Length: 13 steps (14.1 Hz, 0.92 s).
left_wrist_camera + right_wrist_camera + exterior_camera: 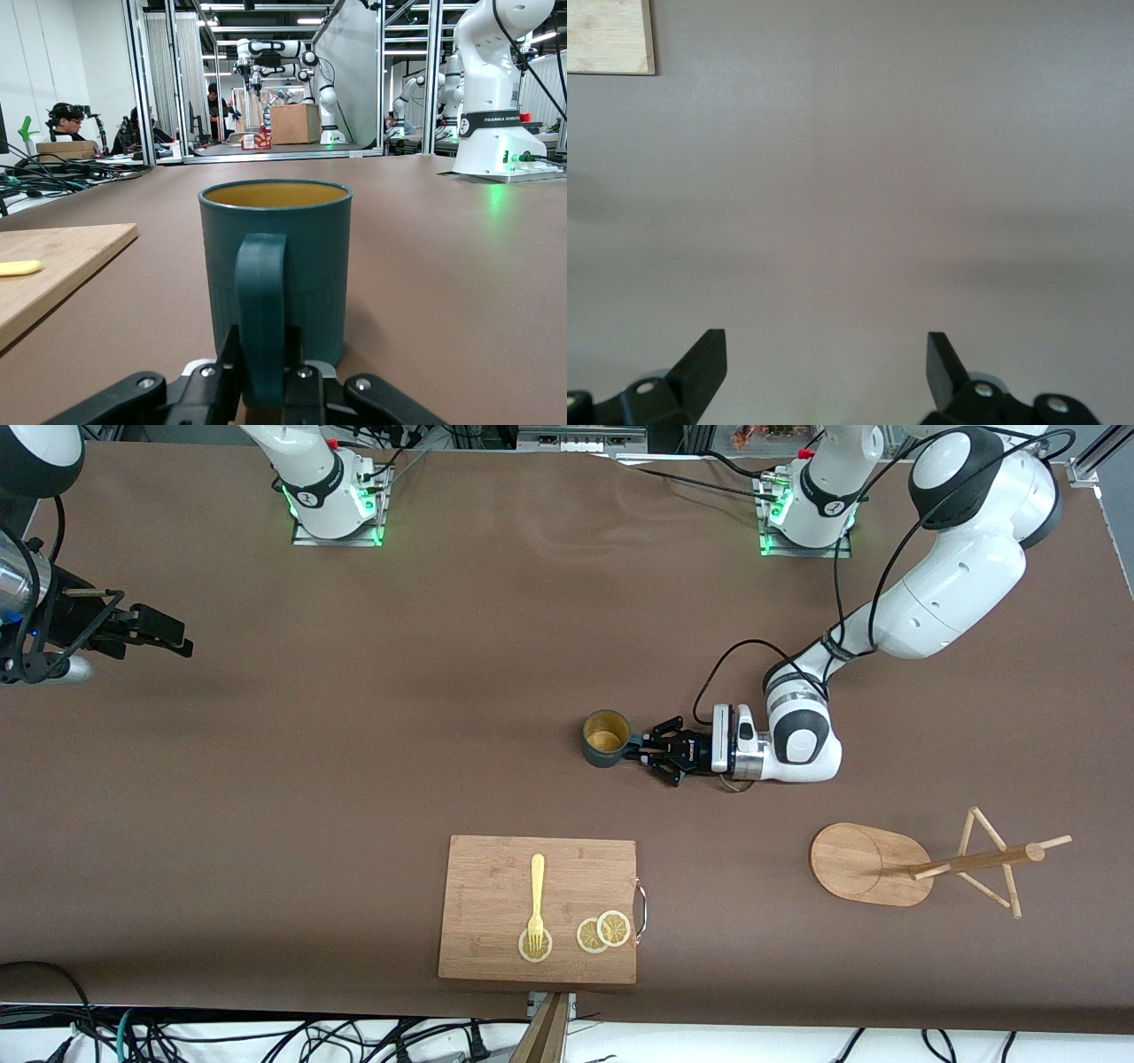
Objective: Pass cup and hang on rack
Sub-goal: 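Close the left gripper on the mug handle, then lift the teal mug with the left gripper toward the wooden rack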
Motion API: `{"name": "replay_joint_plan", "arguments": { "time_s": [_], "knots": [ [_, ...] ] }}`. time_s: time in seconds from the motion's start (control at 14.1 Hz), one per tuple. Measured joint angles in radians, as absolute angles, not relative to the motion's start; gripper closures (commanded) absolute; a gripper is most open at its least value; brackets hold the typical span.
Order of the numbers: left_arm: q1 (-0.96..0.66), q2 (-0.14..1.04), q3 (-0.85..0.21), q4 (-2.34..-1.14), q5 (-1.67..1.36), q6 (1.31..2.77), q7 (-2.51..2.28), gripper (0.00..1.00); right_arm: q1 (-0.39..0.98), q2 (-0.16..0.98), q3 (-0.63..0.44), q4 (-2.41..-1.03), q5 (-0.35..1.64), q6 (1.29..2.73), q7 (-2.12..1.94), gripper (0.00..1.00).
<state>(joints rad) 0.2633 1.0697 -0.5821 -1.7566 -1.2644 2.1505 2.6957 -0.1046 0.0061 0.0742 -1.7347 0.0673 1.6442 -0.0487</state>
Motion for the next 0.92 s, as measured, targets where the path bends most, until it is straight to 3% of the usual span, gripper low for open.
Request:
{"name": "replay_joint_plan", "arguments": {
  "time_s": [0.35,0.92],
  "knots": [
    [0.311,1.025,-0.58,-1.804,-1.264,2.126,2.7,1.0,-0.105,0.006,0.075,-1.735,0.067,1.644,-0.049,0.0],
    [0.563,0.652,-0.578,-2.129,-1.26,2.048,2.676,1.0,-0.105,0.006,0.077,-1.736,0.067,1.642,-0.049,0.0]
  ]
}}
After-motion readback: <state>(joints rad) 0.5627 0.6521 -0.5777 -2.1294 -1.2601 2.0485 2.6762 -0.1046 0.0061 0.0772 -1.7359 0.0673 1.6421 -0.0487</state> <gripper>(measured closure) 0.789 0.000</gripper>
